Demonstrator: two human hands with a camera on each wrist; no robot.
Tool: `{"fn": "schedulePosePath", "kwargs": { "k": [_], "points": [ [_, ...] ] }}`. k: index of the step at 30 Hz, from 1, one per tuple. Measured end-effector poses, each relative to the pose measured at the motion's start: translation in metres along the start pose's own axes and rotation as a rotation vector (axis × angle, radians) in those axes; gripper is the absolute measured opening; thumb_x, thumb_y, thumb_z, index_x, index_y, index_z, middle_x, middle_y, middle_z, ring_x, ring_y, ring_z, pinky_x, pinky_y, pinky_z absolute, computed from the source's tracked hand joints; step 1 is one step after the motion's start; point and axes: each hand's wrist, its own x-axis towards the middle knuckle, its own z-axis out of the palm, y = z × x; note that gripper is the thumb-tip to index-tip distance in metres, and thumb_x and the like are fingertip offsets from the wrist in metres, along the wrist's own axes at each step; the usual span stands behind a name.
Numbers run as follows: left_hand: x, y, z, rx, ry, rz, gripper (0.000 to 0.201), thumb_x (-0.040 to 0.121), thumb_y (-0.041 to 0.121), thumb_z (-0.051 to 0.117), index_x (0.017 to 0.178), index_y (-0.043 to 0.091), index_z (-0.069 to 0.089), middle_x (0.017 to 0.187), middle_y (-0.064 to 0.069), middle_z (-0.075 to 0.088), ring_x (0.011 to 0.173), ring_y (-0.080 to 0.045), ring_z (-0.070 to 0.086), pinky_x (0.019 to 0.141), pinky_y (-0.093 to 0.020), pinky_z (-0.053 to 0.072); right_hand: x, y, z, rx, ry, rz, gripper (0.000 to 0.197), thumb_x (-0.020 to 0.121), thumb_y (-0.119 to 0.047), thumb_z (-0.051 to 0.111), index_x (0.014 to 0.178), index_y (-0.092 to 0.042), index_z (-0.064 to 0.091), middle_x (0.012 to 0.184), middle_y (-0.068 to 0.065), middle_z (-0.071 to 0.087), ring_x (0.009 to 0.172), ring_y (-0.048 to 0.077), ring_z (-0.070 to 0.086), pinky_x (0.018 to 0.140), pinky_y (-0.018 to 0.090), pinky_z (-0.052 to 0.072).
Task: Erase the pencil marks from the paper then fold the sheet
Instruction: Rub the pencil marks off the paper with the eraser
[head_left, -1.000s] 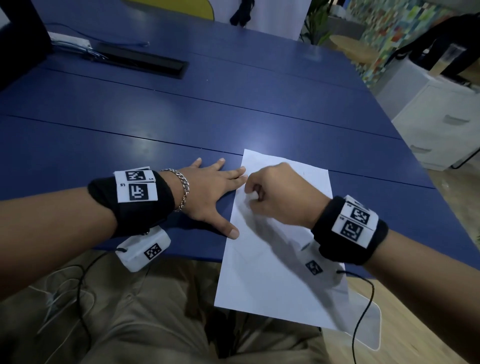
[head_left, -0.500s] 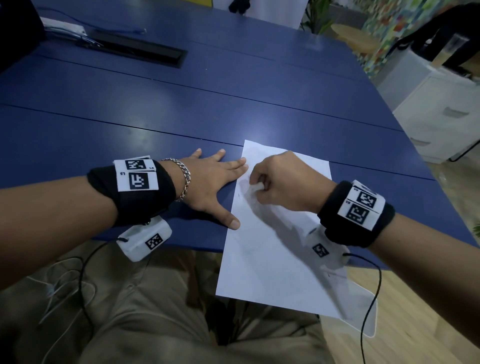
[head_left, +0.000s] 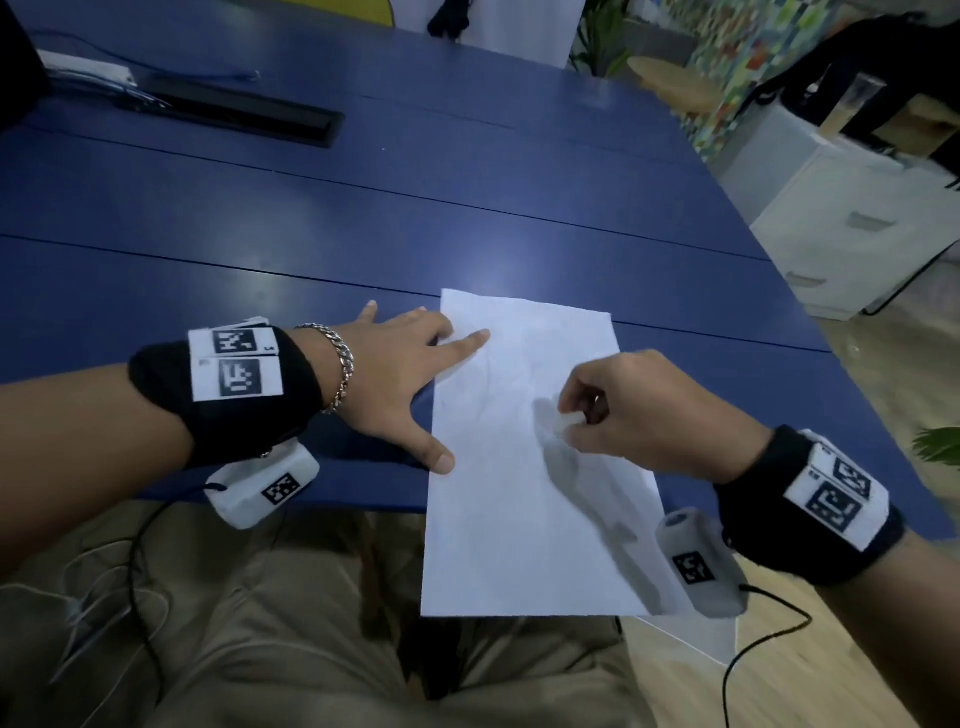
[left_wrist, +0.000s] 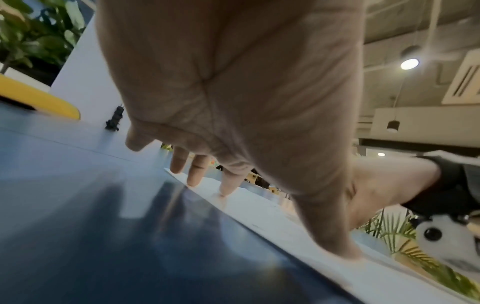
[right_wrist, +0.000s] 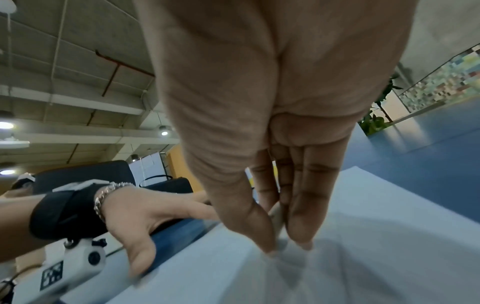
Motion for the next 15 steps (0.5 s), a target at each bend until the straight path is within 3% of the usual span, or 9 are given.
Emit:
{"fn": "schedulePosePath", "kwargs": {
  "k": [3,5,7,9,12,15],
  "points": [
    [-0.002,0.007,-0.003,0.04,0.063,-0.01,0.125,0.061,0.105,0.042,0.163,0.036,0.018,0.142,-0.001,0.029,0.138,-0.026,0.028,0.124,-0.058,0.013,-0.01,0.004,0.006,0.035,-0.033,0.014,0.007,0.082,-0.021,0.067,0.086,-0.028,0.068,0.073,-0.013,0.069,0.071,0.001,0.065,0.059,0.016,0.05],
    [-0.001,0.01,-0.004,0.03,0.1,-0.011,0.121,0.062,0.103,0.047,0.158,0.033,0.027,0.151,-0.006,0.026,0.146,-0.03,0.022,0.125,-0.057,0.013,-0.009,0.002,0.004,0.028,-0.059,-0.003,0.01,0.081,-0.021,0.069,0.088,-0.028,0.068,0.079,-0.013,0.069,0.074,0.002,0.066,0.061,0.017,0.051],
    [0.002,0.014,-0.004,0.004,0.054,-0.022,0.129,0.059,0.102,0.053,0.16,0.029,0.018,0.167,-0.004,0.011,0.158,-0.028,0.003,0.125,-0.063,0.007,-0.002,-0.003,0.001,0.013,-0.06,-0.033,0.017,0.079,-0.02,0.072,0.094,-0.028,0.069,0.084,-0.013,0.068,0.076,0.002,0.065,0.066,0.022,0.054],
    [0.005,0.016,-0.003,-0.026,-0.016,-0.048,0.141,0.058,0.101,0.056,0.165,0.028,0.002,0.173,0.0,-0.005,0.16,-0.026,-0.007,0.125,-0.065,0.004,0.006,-0.014,0.001,0.007,-0.038,-0.096,0.024,0.078,-0.021,0.074,0.101,-0.027,0.071,0.087,-0.011,0.068,0.076,0.003,0.064,0.072,0.026,0.055],
    [0.007,0.017,-0.001,-0.005,-0.097,-0.085,0.146,0.055,0.106,0.05,0.162,0.035,-0.019,0.171,0.005,-0.026,0.158,-0.025,-0.019,0.122,-0.07,-0.003,0.02,-0.033,0.006,0.001,-0.009,-0.222,0.025,0.08,-0.022,0.073,0.106,-0.024,0.073,0.09,-0.009,0.067,0.075,0.006,0.064,0.076,0.024,0.054],
    [0.009,0.015,0.0,0.022,-0.118,-0.097,0.145,0.052,0.109,0.043,0.159,0.039,-0.026,0.168,0.008,-0.031,0.157,-0.024,-0.023,0.12,-0.071,-0.01,0.035,-0.039,0.012,-0.005,0.016,-0.254,0.023,0.081,-0.021,0.07,0.104,-0.024,0.075,0.094,-0.008,0.064,0.074,0.005,0.064,0.076,0.023,0.052]
  ]
}}
